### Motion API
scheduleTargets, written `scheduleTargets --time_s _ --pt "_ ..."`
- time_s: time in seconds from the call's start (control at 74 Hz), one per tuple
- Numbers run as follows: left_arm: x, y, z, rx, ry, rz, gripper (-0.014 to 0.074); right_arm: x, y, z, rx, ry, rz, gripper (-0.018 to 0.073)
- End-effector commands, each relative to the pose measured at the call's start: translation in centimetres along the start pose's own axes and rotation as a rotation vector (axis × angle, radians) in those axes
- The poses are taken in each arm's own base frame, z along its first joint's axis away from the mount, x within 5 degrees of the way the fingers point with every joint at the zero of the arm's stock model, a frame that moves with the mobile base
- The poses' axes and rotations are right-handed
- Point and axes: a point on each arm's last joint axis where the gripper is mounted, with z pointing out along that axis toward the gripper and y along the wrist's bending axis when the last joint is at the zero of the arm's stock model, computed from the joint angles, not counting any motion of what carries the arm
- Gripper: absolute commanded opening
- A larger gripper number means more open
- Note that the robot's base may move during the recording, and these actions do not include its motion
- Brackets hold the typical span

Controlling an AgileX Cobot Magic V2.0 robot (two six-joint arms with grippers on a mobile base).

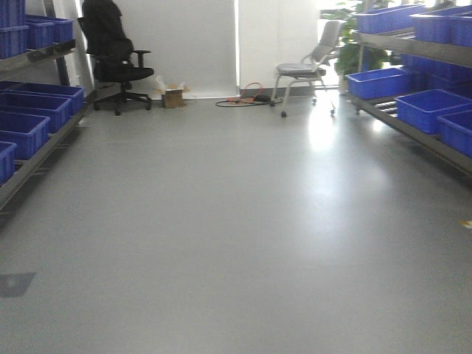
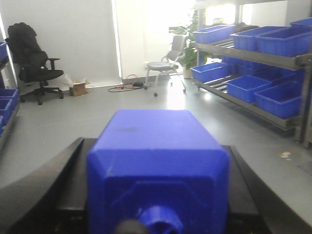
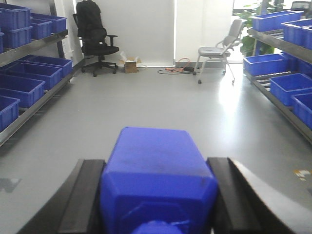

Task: Pick and sort blue part to right shelf
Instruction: 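Drive the base away from the table carrying both blue parts, then turn and drive the base up to the shelf of blue bins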

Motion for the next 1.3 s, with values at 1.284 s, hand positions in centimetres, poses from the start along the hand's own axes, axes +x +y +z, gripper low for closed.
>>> scheduleTargets --time_s 1.284 --pt "-1.60 0.02 -0.83 0.001 -0.132 -0.003 0.0312 -1.55 0.04 -0.72 -0.010 -0.130 -0.016 0.0277"
